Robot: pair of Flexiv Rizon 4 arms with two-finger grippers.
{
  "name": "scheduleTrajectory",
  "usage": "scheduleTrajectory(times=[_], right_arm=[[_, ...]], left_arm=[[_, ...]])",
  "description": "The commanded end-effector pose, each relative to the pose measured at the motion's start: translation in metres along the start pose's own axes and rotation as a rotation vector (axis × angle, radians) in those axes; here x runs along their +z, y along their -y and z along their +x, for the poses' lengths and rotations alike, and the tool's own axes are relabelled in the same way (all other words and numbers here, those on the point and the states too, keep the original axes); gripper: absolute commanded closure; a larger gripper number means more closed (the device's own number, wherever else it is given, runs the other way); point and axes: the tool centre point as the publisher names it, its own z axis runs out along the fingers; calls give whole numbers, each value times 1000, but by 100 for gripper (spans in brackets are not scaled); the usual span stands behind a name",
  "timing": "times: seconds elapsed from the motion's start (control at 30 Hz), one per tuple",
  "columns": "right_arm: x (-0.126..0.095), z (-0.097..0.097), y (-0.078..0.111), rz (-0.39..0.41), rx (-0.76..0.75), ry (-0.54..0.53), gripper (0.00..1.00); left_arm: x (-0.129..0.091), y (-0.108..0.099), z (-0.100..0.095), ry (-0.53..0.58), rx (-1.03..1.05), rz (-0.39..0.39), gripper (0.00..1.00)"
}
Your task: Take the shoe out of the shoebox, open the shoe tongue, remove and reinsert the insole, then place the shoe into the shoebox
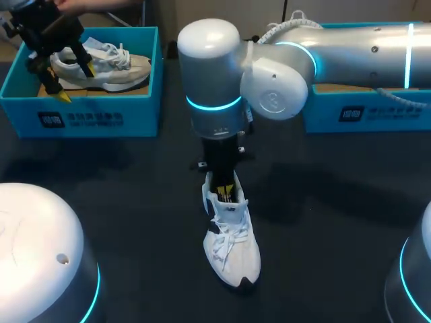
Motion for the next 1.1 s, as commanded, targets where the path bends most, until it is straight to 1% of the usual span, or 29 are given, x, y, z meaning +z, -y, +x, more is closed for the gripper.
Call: scheduleTrajectory(times=[0.03, 0.07, 0.1, 0.13, 0.17, 0.23, 0.27, 0.3, 0.57, 0.7, 0.83, 1.1], right_arm=[[5, -8, 3, 20, -22, -47, 99], [6, -8, 5, 26, -19, -45, 85], [6, -9, 7, 14, -45, -46, 73], [6, -8, 9, 11, -68, -46, 62], [5, -8, 11, 16, -60, -44, 51], [3, -6, 15, 25, -70, -38, 15], [2, -5, 17, 24, -71, -38, 2], [2, -5, 19, 28, -72, -36, 0], [-5, 7, 26, 38, -95, -19, 0], [-2, 3, 27, 58, -93, -24, 0], [-3, 2, 27, 58, -90, -21, 0], [-8, 1, 39, 44, -63, -11, 0]], left_arm=[[0, 0, 1, 1, 1, -3, 0], [0, 0, 1, 1, 1, -3, 0], [0, 0, 1, 1, 1, -3, 0], [0, 0, 1, 1, 1, -3, 0], [0, 0, 1, 1, 1, -3, 0], [0, 0, 1, 1, 1, -3, 0], [0, 0, 1, 1, 1, -3, 0], [0, 0, 1, 1, 1, -3, 0], [0, 0, 1, 1, 1, -3, 0], [0, 0, 1, 1, 1, -3, 0], [0, 0, 1, 1, 1, -3, 0], [0, 0, 1, 1, 1, -3, 0]])
